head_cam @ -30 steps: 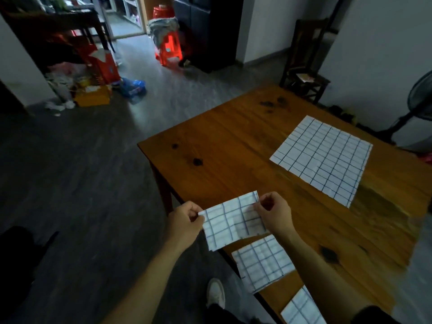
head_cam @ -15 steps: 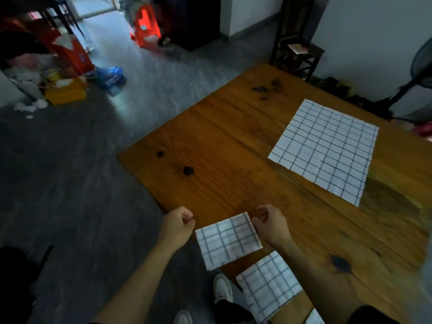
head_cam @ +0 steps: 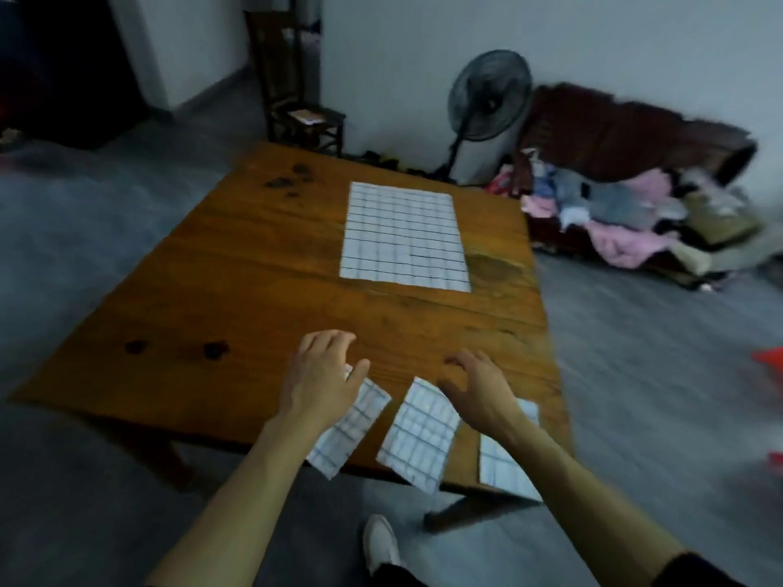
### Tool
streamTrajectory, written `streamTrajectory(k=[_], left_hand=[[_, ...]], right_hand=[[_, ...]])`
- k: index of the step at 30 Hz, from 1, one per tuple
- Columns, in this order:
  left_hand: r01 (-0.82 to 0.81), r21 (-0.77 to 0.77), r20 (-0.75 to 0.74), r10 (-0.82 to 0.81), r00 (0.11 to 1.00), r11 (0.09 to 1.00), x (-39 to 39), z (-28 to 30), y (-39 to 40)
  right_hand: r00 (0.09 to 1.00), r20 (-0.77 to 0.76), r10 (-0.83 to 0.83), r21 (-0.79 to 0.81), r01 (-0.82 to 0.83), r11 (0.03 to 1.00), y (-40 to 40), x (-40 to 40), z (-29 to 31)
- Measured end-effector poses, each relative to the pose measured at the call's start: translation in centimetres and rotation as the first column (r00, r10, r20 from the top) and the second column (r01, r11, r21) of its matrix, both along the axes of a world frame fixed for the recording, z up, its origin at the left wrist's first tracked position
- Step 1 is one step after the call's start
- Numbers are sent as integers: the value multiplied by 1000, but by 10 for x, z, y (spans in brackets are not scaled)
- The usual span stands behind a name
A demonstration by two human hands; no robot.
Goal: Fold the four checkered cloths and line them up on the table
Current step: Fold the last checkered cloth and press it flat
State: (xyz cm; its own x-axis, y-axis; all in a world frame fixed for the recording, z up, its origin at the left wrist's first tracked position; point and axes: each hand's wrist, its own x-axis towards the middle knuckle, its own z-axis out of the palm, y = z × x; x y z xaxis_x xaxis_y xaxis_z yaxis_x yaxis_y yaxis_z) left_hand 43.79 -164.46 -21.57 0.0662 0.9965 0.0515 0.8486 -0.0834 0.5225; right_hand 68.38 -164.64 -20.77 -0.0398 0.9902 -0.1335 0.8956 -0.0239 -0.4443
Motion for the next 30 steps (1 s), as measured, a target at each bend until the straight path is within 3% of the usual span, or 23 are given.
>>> streamTrajectory(k=[6,17,21,30], left_hand=[[235,3,46,-235,971,972,83,0,-19],[557,86,-127,-546,828,826,262,29,-74],[597,93,-129,-585,801,796,345,32,-103],[524,57,-94,-518,850,850,481,38,-156]], right_hand=[[981,-40,-190,184,194,964,-71,68,41],[851,-127,-509,212,525,824,-206,215,51],[842,-122,-525,211,539,815,-248,291,41],[896,-154,-416,198,440,876,-283,433,41]])
